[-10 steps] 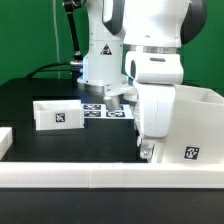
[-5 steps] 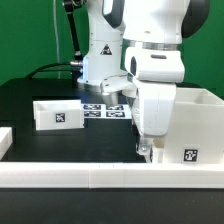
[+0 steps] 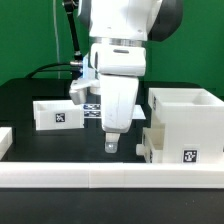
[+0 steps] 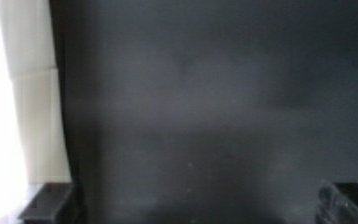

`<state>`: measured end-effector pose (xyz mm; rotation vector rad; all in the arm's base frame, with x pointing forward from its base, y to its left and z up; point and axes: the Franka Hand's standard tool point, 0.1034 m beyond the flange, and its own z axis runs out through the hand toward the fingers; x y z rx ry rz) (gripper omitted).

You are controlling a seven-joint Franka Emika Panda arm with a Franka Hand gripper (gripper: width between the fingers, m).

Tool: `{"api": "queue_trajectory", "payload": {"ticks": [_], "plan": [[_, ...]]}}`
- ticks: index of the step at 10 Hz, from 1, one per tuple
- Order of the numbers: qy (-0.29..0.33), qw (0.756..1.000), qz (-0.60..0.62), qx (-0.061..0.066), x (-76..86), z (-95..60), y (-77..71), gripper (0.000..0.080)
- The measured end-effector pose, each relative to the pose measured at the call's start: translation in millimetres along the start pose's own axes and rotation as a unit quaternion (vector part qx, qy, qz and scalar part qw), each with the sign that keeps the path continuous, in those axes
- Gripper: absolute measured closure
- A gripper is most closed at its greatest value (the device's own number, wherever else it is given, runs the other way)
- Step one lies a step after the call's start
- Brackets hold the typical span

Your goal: Assemble drawer

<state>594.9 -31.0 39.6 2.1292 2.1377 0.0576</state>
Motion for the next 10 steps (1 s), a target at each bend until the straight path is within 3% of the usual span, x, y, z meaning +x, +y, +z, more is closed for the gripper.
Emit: {"api": "queue_trajectory", "payload": {"ticks": [2, 5, 7, 8, 10], "plan": [[0.002, 0.999, 0.031, -0.037, -32.8, -9.5, -11.6, 0.0151], [0.01, 0.993, 0.093, -0.071, -43.4, -26.5, -42.9, 0.0151], [0.012, 0.991, 0.103, -0.08, -45.0, -36.0, -59.4, 0.0151], [0.011, 0.991, 0.106, -0.076, -52.6, -39.2, -69.8, 0.0151], [0.01, 0.991, 0.108, -0.073, -56.8, -38.1, -73.3, 0.0151]]}}
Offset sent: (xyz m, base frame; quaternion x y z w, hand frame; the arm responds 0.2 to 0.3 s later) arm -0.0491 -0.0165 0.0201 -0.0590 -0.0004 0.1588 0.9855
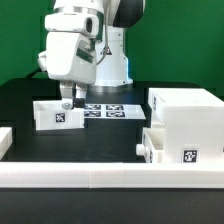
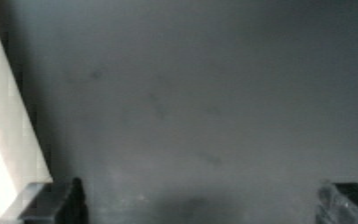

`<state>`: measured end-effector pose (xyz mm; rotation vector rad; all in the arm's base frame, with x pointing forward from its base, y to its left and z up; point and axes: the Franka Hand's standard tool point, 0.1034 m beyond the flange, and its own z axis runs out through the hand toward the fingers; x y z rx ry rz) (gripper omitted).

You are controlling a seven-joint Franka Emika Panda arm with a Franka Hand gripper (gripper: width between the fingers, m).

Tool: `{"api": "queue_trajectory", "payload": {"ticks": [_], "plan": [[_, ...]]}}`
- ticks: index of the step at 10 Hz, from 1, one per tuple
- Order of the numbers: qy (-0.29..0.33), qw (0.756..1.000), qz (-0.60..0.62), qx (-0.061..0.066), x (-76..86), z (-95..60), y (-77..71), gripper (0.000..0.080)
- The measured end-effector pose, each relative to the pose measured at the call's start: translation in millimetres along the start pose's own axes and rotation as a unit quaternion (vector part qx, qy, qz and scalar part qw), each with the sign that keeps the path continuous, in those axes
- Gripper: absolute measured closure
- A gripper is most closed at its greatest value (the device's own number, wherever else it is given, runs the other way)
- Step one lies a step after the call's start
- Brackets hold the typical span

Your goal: Assemble drawer

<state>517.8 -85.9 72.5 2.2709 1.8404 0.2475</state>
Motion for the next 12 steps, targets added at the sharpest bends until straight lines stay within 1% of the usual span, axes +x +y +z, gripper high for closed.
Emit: {"api": "queue_trajectory", "payload": {"ticks": [3, 4, 5, 6, 7, 8, 10, 11, 12], "plan": [[0.0, 1.0, 0.025, 0.001, -0.1, 0.7, -0.5, 0.0151], [0.001, 0.997, 0.073, -0.004, -1.9, 0.1, 0.4, 0.0151], [0.006, 0.988, 0.152, -0.016, -4.3, -2.1, -1.4, 0.0151], [0.011, 0.977, 0.21, -0.021, -2.1, -5.4, -7.9, 0.0151], [0.01, 0.963, 0.27, -0.018, -6.0, -6.3, -15.3, 0.0151], [0.008, 0.941, 0.338, -0.015, -12.1, -6.9, -19.3, 0.0151], [0.008, 0.91, 0.415, -0.011, -14.1, -7.2, -24.2, 0.0151], [0.008, 0.904, 0.427, -0.011, -13.8, -6.9, -24.0, 0.0151], [0.007, 0.898, 0.44, -0.008, -12.2, -6.4, -24.5, 0.0151]]}}
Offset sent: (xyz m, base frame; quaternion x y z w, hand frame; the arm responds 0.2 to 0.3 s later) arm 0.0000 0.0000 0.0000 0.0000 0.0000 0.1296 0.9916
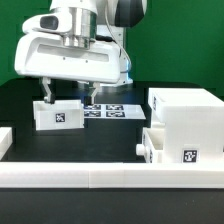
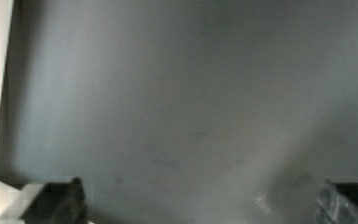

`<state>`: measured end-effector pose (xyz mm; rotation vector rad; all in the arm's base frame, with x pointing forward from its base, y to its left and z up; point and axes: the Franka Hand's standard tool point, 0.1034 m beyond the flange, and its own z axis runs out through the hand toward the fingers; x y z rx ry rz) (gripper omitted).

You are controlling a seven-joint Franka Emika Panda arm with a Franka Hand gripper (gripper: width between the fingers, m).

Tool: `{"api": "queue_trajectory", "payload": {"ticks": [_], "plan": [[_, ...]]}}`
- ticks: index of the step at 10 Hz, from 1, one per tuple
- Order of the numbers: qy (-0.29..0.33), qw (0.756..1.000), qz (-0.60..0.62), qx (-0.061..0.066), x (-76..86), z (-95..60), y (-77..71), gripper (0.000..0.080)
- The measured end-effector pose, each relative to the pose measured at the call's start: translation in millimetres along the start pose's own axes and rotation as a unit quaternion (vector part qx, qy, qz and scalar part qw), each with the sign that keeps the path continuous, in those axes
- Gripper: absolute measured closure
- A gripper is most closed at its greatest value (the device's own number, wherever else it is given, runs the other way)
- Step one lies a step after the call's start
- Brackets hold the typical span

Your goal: Assemble drawer

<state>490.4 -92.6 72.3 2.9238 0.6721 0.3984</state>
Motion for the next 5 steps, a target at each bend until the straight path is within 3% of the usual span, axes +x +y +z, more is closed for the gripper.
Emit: {"api": "queue_trajectory", "payload": {"ticks": [3, 5], "plan": [[-0.017, 1.0, 0.017, 0.014, -2.9, 0.8, -5.7, 0.0151], [-0.061, 0.996, 0.034, 0.047, -8.5, -0.5, -31.3, 0.0151]]}}
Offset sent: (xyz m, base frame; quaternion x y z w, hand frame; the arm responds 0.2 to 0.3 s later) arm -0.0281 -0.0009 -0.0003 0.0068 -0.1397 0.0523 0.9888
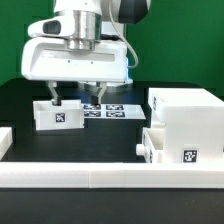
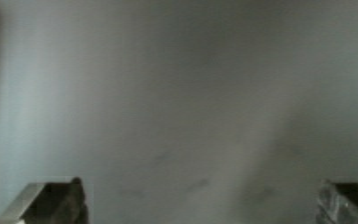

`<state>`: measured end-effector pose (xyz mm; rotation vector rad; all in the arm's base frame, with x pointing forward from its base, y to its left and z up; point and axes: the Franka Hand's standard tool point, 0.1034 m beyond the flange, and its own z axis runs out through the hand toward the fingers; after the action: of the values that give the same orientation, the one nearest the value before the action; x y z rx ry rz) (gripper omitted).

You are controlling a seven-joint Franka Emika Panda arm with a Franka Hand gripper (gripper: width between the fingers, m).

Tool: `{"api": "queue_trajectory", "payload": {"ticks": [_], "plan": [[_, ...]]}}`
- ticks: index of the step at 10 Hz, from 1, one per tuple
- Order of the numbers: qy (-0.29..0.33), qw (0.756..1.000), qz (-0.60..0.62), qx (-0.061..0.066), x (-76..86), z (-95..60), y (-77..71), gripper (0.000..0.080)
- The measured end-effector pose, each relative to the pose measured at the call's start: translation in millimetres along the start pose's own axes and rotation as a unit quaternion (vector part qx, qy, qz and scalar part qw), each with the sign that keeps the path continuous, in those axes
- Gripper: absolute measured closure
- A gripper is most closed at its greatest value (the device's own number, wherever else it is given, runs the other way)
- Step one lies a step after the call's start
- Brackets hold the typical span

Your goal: Assemble drawer

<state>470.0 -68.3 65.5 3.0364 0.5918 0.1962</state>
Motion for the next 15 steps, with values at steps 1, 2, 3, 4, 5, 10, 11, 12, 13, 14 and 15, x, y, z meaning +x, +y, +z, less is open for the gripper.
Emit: {"api": "queue_trajectory", "payload": {"ticks": [1, 2, 3, 4, 5, 10, 11, 12, 13, 14, 15], "plan": [[-0.02, 1.0, 0.002, 0.012, -4.3, 1.9, -9.5, 0.0151], [-0.053, 0.998, 0.008, 0.028, -7.7, 2.8, -16.8, 0.0151], [-0.056, 0.998, 0.006, 0.028, -6.2, 2.8, -15.6, 0.0151], [-0.056, 0.998, 0.006, 0.028, -6.5, 3.2, -15.7, 0.0151], [-0.056, 0.998, 0.006, 0.028, -6.6, 3.3, -15.8, 0.0151], [-0.053, 0.998, 0.031, 0.018, -37.3, 0.4, -7.9, 0.0151], [-0.055, 0.998, 0.033, 0.019, -46.0, -1.1, -10.4, 0.0151], [-0.059, 0.997, 0.036, 0.022, -53.2, 0.0, -11.6, 0.0151], [-0.061, 0.997, 0.036, 0.024, -54.7, 0.9, -13.3, 0.0151], [-0.06, 0.997, 0.036, 0.023, -54.0, 0.9, -13.1, 0.0151], [-0.06, 0.997, 0.036, 0.024, -54.2, 1.2, -13.2, 0.0151]]}}
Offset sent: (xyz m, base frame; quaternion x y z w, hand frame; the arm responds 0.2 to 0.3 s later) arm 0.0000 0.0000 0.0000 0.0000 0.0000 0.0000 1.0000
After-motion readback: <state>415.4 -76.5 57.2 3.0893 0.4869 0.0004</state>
